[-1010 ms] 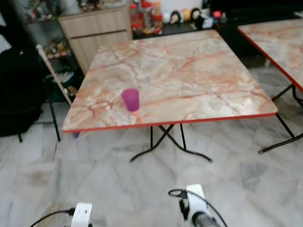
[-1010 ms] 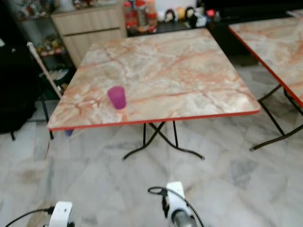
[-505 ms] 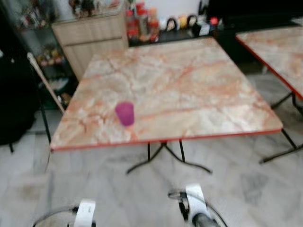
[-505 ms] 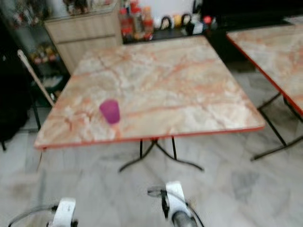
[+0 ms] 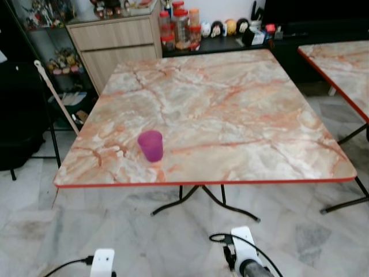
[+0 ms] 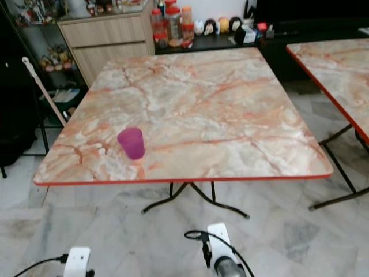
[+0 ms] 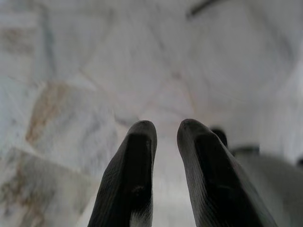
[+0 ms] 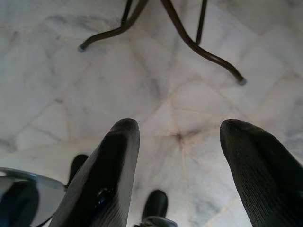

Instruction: Setting the table

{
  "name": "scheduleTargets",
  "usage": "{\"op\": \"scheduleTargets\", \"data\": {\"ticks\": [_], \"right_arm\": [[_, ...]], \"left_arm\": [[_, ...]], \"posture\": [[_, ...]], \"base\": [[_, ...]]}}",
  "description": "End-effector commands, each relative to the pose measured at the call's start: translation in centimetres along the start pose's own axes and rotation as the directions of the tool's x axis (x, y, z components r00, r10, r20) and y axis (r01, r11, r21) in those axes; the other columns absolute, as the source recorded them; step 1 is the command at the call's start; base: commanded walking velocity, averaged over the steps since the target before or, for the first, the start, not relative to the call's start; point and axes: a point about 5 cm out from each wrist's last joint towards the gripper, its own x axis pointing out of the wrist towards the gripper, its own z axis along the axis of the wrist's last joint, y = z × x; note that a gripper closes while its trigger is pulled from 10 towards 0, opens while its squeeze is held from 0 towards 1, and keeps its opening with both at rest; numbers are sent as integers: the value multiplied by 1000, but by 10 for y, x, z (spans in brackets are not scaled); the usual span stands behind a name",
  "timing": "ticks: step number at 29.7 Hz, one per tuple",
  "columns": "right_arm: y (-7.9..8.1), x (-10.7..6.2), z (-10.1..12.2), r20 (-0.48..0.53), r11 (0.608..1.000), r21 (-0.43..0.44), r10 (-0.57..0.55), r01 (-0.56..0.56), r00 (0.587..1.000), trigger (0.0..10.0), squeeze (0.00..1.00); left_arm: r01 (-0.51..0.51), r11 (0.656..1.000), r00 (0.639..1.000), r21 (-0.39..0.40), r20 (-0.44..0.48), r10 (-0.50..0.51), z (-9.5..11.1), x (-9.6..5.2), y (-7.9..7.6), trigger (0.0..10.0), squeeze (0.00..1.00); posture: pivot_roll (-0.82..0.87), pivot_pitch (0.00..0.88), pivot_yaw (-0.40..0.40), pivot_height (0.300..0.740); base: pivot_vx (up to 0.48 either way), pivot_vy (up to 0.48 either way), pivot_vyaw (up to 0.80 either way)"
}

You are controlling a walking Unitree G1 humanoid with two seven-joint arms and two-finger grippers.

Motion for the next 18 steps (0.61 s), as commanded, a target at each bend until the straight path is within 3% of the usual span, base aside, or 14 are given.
{"op": "scheduleTargets", "data": {"ticks": [1, 6, 11, 12, 14, 15, 17, 18], "right_arm": [[2, 0, -2, -8, 1000, -2, 10, -10, 1000, 10000, 0], [2, 0, -2, -11, 1000, -9, 12, -12, 1000, 10000, 0], [2, -1, -3, -12, 1000, -14, 15, -15, 1000, 10000, 0], [2, -1, -4, -15, 1000, -18, 17, -17, 1000, 10000, 0], [2, -1, -4, -19, 1000, -25, 19, -19, 1000, 10000, 0], [2, -1, -4, -20, 999, -29, 19, -20, 1000, 10000, 0], [2, -1, -4, -20, 999, -30, 18, -19, 1000, 10000, 0], [1, -1, -3, -19, 999, -30, 17, -17, 1000, 10000, 0]], "left_arm": [[-73, 997, 996, -37, 45, 75, 2, -2, 18, 10000, 0], [-174, 979, 971, -106, 148, 188, 10, -7, 37, 10000, 0], [-278, 942, 909, -191, 264, 322, 34, -10, 60, 10000, 0], [-311, 922, 863, -229, 339, 376, 55, -11, 71, 10000, 0], [-336, 904, 806, -263, 417, 421, 80, -13, 82, 10000, 0], [-338, 896, 744, -290, 501, 442, 111, -16, 91, 10000, 0], [-333, 892, 703, -305, 550, 450, 132, -19, 97, 10000, 0], [-325, 892, 659, -314, 602, 451, 154, -22, 101, 10000, 0]], "posture": [[42, 0, 84, 740], [54, 0, 83, 740], [61, 10, 76, 740], [62, 10, 73, 740], [63, 8, 71, 740], [62, 3, 70, 740], [62, 2, 70, 740], [56, 0, 74, 740]], "base": [[0, 0, 0], [0, 0, 0], [0, 0, 0], [0, 0, 0], [0, 0, 0], [0, 0, 0], [0, 0, 0], [0, 0, 0]]}}
